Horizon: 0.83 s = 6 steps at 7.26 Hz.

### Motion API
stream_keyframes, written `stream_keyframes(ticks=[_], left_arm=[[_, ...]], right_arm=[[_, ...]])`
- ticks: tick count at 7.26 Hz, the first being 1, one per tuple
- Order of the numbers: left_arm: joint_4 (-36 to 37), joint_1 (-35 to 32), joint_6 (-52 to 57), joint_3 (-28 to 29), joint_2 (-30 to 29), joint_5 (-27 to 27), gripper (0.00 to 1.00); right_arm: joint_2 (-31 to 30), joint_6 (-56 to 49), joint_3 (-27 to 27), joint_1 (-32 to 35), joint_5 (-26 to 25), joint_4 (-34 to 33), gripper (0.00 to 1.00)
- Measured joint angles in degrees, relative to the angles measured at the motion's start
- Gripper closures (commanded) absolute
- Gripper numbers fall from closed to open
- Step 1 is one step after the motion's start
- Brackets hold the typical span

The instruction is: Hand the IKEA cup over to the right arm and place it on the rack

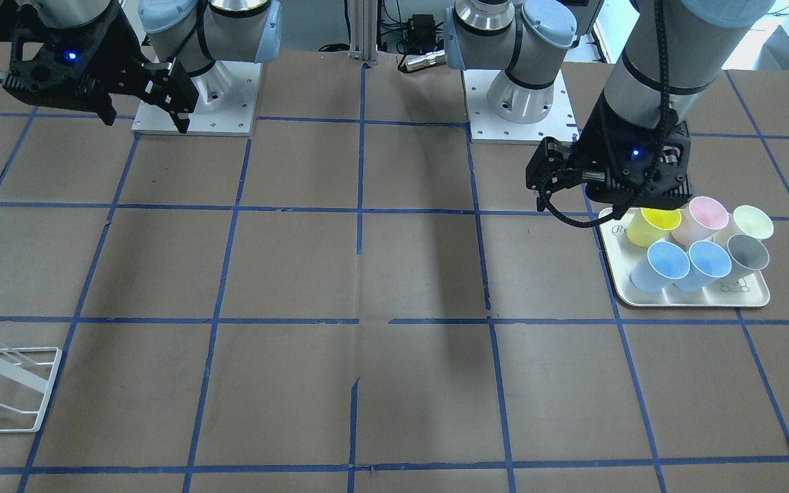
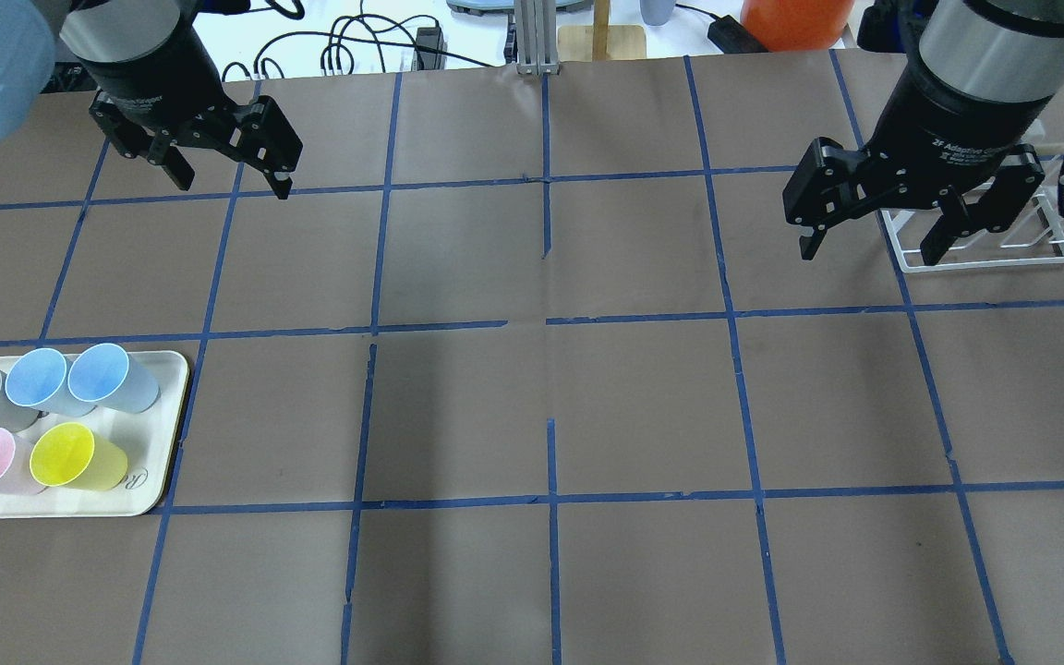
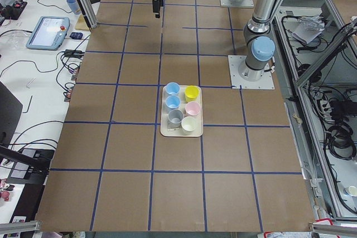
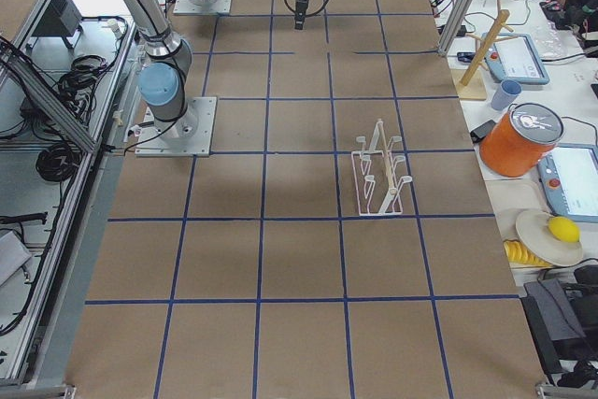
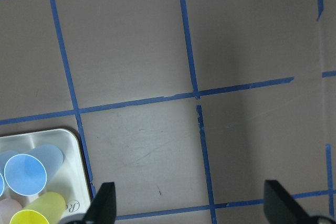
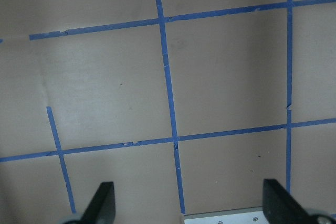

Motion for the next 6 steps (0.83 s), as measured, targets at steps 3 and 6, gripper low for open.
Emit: stream_keyframes(ticks=[3, 6], left_arm=[[0.0, 0.0, 0.0, -0.1, 0.1, 0.0, 0.00], [-0.9, 0.7, 1.2, -1.0, 1.0, 0.1, 0.00]], right_arm=[[0.0, 0.0, -0.1, 0.0, 0.0, 0.0, 0.00], [0.7, 0.0, 0.0, 0.0, 0.0, -0.3, 0.00]])
